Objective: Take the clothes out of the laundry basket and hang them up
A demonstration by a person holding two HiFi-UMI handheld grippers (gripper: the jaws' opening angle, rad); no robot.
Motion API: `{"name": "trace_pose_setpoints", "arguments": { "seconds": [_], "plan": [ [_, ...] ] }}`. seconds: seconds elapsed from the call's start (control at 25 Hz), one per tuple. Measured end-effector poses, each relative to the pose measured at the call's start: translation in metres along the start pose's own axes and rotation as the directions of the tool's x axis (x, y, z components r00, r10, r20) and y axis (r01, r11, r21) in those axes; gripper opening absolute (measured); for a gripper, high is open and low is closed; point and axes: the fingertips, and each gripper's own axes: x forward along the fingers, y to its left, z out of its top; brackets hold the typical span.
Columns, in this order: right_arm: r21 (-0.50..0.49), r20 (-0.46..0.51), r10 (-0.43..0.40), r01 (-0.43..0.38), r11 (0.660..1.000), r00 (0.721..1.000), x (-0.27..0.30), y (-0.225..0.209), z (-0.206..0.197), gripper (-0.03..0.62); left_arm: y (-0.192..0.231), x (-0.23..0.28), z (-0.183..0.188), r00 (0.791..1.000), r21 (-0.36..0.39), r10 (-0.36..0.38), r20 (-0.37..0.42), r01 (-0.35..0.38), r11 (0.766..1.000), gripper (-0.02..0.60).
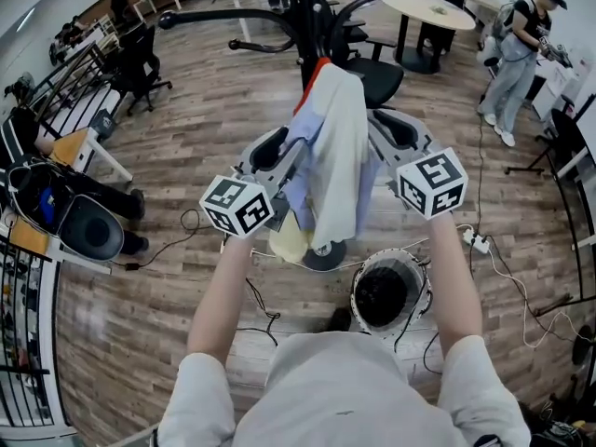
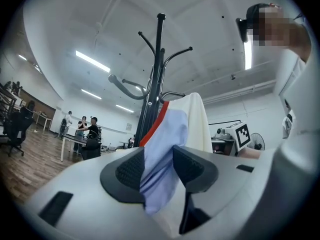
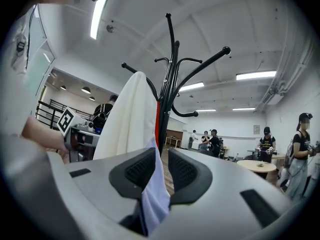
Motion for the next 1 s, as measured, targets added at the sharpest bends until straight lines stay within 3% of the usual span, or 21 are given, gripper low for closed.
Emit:
{"name": "trace_pose_setpoints", "arguments": {
  "seconds": [0.28,0.52,1.0],
  "plan": [
    [0.023,-0.008,-0.107,0.107,0.994,0.994,-0.034,0.012,0.006,0.087,-0.008,-0.026,-0.005,0.998,-0.013,-0.058,-0.028,0.058,0.998,0.189],
    [0.049,-0.025,-0.175,0.176,0.983,0.984,-0.068,0.036,-0.002,0.084,-0.038,-0.045,-0.017,0.988,0.021,-0.136,-0.066,0.138,0.99,0.189],
    [0.124,-0.08,-0.276,0.285,0.951,0.958,-0.134,0.114,-0.027,0.067,-0.115,-0.093,-0.049,0.941,0.019,-0.312,-0.131,0.317,0.948,0.161]
  ]
}}
